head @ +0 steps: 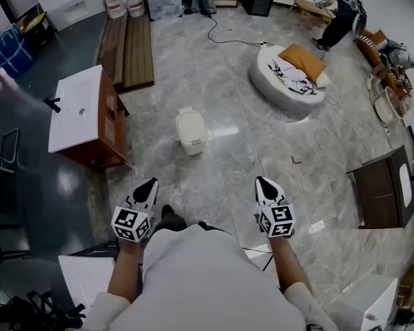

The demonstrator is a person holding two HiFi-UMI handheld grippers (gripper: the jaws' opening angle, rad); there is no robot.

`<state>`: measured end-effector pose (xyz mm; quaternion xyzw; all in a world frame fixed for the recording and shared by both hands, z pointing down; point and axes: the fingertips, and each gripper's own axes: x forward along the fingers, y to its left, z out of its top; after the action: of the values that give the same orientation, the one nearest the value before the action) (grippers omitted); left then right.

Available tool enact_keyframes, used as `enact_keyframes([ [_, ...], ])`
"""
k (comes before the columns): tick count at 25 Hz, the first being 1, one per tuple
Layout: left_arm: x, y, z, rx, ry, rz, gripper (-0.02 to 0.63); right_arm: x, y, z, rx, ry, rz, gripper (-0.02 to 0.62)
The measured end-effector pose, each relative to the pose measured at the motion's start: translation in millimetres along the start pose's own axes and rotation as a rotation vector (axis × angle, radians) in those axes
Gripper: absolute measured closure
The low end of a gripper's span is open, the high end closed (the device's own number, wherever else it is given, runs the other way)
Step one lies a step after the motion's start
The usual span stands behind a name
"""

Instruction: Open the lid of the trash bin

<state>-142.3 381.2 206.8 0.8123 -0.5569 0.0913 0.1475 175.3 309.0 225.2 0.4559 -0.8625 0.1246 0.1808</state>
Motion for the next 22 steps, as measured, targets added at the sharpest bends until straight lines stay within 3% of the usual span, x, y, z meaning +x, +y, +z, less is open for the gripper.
enact_keyframes([
  [10, 21, 32, 9, -0.013, 0.002, -0.019, 0.580, 30, 5, 9, 0.008, 0.034, -0.013, 0.565],
  [22, 47, 112, 20, 0.018, 0.027, -0.098, 0.580, 91, 43, 35, 0.007, 0.060, -0.057, 0.565],
])
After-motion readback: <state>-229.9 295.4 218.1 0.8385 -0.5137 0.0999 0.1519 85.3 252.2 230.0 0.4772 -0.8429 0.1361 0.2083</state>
